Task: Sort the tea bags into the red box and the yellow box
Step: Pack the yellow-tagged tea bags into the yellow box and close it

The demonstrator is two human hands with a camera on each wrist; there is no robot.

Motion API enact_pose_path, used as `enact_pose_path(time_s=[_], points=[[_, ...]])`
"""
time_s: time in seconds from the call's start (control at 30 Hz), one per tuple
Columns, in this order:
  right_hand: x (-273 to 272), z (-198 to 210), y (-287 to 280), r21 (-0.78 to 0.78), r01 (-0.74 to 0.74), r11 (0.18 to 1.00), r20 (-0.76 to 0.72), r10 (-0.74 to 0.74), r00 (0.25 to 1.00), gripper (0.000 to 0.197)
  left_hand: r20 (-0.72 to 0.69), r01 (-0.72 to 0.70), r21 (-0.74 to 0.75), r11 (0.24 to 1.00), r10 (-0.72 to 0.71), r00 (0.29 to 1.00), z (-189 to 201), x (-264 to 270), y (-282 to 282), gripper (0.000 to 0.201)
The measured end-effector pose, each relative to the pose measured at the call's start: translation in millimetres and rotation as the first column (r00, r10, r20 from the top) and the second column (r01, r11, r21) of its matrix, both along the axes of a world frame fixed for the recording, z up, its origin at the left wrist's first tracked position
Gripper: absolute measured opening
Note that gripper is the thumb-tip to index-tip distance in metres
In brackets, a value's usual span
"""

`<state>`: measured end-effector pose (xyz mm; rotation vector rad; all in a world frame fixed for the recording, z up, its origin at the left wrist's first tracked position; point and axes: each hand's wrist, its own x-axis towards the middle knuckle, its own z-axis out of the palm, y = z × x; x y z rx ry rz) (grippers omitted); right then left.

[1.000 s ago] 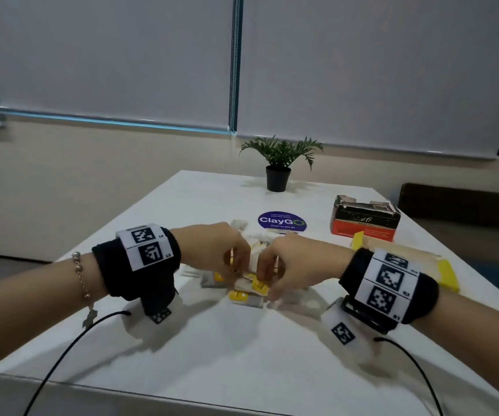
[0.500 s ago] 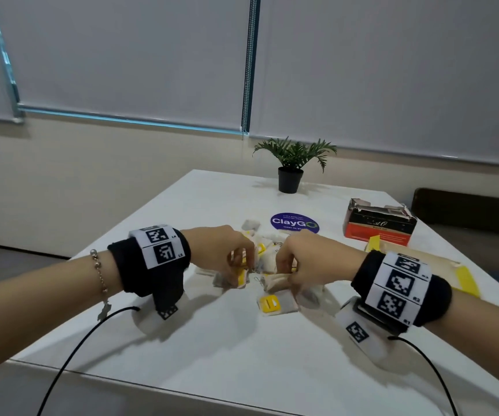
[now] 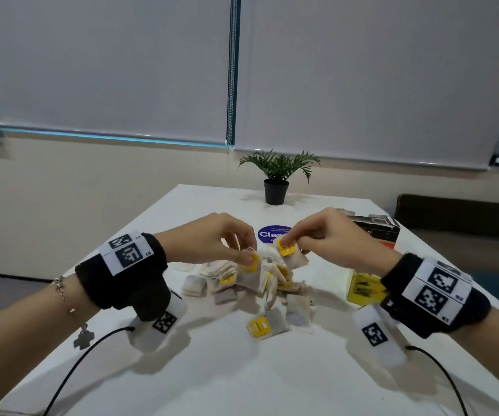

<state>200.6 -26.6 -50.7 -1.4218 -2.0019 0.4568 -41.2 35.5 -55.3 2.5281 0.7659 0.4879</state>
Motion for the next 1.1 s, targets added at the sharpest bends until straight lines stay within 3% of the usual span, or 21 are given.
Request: enact_pose_path(time_s=[0.1,0.2,0.37,0.5,0.6,0.67,0.73,0.8,0.87,0.97,1.1], points=[[2,-1,0,0.021,0.014,1.0,-0.209,-0.01,0.978,0.019,0.139,0.041,-0.056,0.998,-0.033,0.99,6,8,-2,0.012],[1,-3,1,0.111,0.003,0.994,-0.292,0.029,0.956,0.006,0.251,0.098,-0.134,0.986,-0.062,0.966,10,16,-2,0.012],[-3,-7,4,0.126,0.076,0.989,-0.419,-0.016,0.908,0.033,0.424,0.033,-0.138,0.99,0.029,0.905,2,30,1,0.02],[-13,-8,-1,0.122,0.089,0.989,-0.489,-0.018,0.872,0.028,0.444,0.011,-0.134,0.991,0.05,0.895,1,35,0,0.012],[-16,-14,-5,0.009,0.075,0.997,-0.526,-0.059,0.848,0.018,0.424,-0.046,-0.094,0.995,0.082,0.902,4,26,2,0.01],[-14,-19,-10,-0.037,0.016,0.999,-0.344,-0.028,0.938,0.014,0.444,-0.081,-0.089,0.993,0.112,0.889,7,18,4,0.007],[-19,-25,-16,-0.021,-0.118,0.993,0.016,0.118,0.993,0.008,0.469,-0.099,-0.105,0.99,0.137,0.872,10,10,6,0.006],[-33,-30,-20,-0.062,-0.271,0.961,0.258,0.277,0.926,0.006,0.474,-0.108,-0.112,0.988,0.148,0.868,13,3,6,0.007],[-46,-35,-18,-0.102,-0.319,0.942,0.41,0.332,0.85,0.019,0.478,-0.108,-0.116,0.987,0.15,0.865,17,0,4,0.011],[-59,-40,-16,-0.179,-0.274,0.945,0.554,0.327,0.765,0.028,0.464,-0.127,-0.115,0.985,0.166,0.87,20,-4,1,0.019],[-64,-36,-17,-0.216,-0.206,0.954,0.67,0.298,0.68,0.016,0.387,-0.152,-0.08,0.985,0.171,0.906,23,-13,0,0.007]])
